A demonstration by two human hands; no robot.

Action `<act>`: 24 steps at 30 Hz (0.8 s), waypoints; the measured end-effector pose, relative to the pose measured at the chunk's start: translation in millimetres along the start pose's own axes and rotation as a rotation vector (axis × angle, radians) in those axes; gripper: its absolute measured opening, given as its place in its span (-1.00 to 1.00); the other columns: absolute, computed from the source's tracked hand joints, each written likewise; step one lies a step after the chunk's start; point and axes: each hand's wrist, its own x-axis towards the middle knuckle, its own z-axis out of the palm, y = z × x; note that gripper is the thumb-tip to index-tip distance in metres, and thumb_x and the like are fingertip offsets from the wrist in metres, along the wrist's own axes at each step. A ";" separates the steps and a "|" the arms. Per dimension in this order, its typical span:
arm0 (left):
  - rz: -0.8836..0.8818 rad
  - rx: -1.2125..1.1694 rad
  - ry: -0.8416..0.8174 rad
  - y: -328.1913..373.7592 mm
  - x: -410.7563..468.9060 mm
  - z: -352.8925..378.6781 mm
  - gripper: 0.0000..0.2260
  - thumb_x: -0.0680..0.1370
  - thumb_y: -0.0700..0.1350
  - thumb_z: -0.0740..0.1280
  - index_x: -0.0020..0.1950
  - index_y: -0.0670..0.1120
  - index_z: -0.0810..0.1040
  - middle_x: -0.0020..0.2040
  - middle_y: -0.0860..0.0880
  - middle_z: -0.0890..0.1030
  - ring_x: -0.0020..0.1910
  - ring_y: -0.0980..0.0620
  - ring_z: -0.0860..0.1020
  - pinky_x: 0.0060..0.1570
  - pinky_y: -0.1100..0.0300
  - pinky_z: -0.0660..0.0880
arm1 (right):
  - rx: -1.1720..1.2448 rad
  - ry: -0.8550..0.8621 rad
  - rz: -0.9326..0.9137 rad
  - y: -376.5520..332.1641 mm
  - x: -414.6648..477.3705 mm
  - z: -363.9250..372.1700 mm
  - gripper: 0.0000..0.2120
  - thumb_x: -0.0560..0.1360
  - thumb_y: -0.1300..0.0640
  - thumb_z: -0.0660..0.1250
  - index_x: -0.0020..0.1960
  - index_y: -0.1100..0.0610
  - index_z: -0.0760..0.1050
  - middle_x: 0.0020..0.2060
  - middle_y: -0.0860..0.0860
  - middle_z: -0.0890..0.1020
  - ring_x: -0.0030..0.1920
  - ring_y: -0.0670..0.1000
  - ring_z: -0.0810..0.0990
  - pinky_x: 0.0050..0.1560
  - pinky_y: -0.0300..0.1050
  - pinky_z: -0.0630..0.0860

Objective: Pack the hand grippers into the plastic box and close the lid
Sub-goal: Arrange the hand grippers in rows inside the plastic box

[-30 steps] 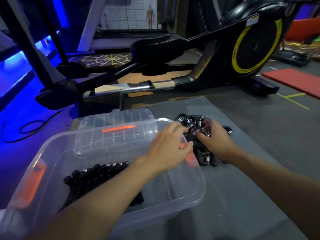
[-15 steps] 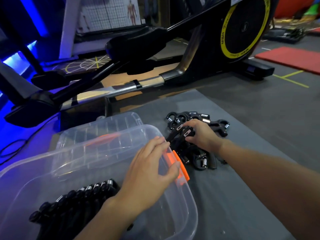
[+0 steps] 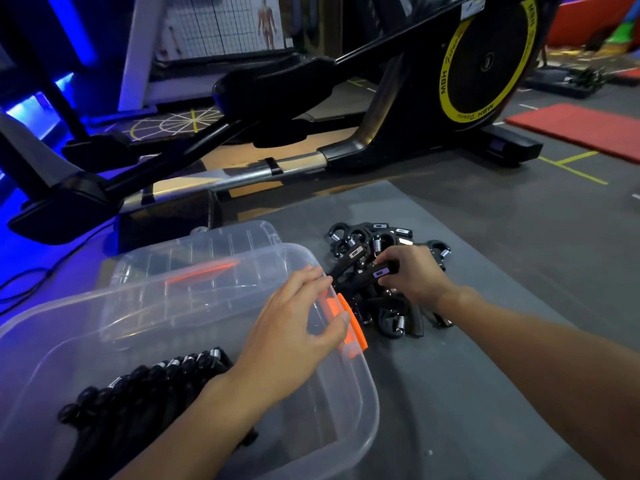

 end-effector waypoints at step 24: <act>-0.089 -0.623 0.341 44.5 -15.1 -53.1 -0.49 0.47 -0.22 0.49 0.24 0.24 0.41 0.05 0.04 0.63 0.03 0.11 0.63 0.06 0.18 0.56 | 0.666 0.400 0.009 -158.8 -100.7 -110.9 -0.74 0.30 0.19 0.60 -0.07 0.05 0.63 -0.28 -0.01 0.70 -0.30 -0.11 0.64 -0.24 -0.23 0.55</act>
